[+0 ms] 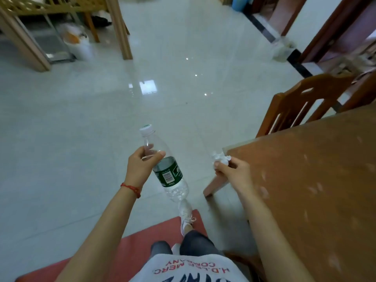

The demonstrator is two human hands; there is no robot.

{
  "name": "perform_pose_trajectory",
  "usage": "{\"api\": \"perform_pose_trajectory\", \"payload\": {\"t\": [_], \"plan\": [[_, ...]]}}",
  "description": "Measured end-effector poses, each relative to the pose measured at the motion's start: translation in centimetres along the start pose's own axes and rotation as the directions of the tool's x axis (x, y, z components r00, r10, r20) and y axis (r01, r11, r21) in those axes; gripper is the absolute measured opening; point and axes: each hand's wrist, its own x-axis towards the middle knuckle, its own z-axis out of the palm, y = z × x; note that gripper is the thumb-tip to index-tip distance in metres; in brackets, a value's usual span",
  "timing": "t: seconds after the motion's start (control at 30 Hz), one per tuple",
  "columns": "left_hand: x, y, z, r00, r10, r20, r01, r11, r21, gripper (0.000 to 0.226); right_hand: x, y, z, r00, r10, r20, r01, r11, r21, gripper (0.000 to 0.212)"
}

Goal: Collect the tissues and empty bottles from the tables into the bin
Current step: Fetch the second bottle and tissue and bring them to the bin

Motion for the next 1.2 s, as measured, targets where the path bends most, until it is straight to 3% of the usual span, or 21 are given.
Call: {"api": "perform_pose_trajectory", "payload": {"t": [0.17,0.57,0.87,1.2], "plan": [[4.8,0.8,-0.6,0.995,-0.018,-0.099,0.017,1.0,-0.018,0.043,6.6,-1.7,3.0,0.995,0.022,0.093,-0.022,1.0,-0.001,0.021],[15.3,4.6,0.2,0.985,-0.033,-0.167,0.025,0.998,-0.051,0.042,17.6,-7.4,6.9,0.985,0.005,0.171,-0.003,1.0,-0.01,0.008],[27.6,8.2,-1.4,0.994,-0.035,-0.102,0.032,0.999,-0.026,0.041,26.5,-10.4,13.5,0.993,0.039,0.112,-0.04,0.999,0.004,0.013],[41.8,13.3,-4.3,0.998,-0.051,0.038,0.049,0.998,0.034,0.032,35.2,-15.1,21.4,0.998,0.059,-0.016,-0.058,0.997,0.052,0.004]]}}
